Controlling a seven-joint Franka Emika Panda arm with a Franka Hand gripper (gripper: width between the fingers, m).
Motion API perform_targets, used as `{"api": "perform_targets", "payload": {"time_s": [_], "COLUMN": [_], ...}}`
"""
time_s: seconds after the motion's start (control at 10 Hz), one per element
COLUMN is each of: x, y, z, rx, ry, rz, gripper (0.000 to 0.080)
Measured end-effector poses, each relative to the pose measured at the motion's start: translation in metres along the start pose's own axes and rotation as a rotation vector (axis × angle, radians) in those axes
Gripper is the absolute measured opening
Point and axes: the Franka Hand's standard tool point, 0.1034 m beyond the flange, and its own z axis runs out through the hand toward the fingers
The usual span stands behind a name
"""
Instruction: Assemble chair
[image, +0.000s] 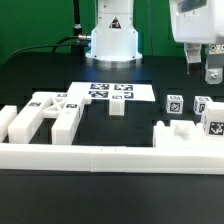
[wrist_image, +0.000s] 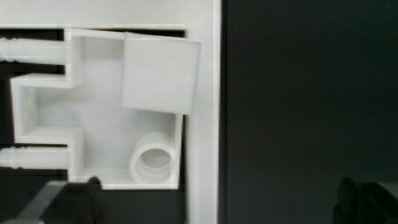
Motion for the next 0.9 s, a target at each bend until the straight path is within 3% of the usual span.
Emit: {"api": "perform_targets", "payload": {"time_s": [0.2, 0.4, 0.5, 0.9], "x": [0.008, 0.021, 0.025, 0.021], "y": [0.010, 0.040, 0.048, 0.049], "z": [0.000, -0.004, -0.003, -0.001], "rx": [-0.008, -0.031, -0.043, -0.050], "ry": [0.002, -0.002, -0.002, -0.001], "rz": [-0.112, -0.229, -0.330, -0.616], "gripper": [0.0649, 0.0649, 0.0649, 0.0649]}}
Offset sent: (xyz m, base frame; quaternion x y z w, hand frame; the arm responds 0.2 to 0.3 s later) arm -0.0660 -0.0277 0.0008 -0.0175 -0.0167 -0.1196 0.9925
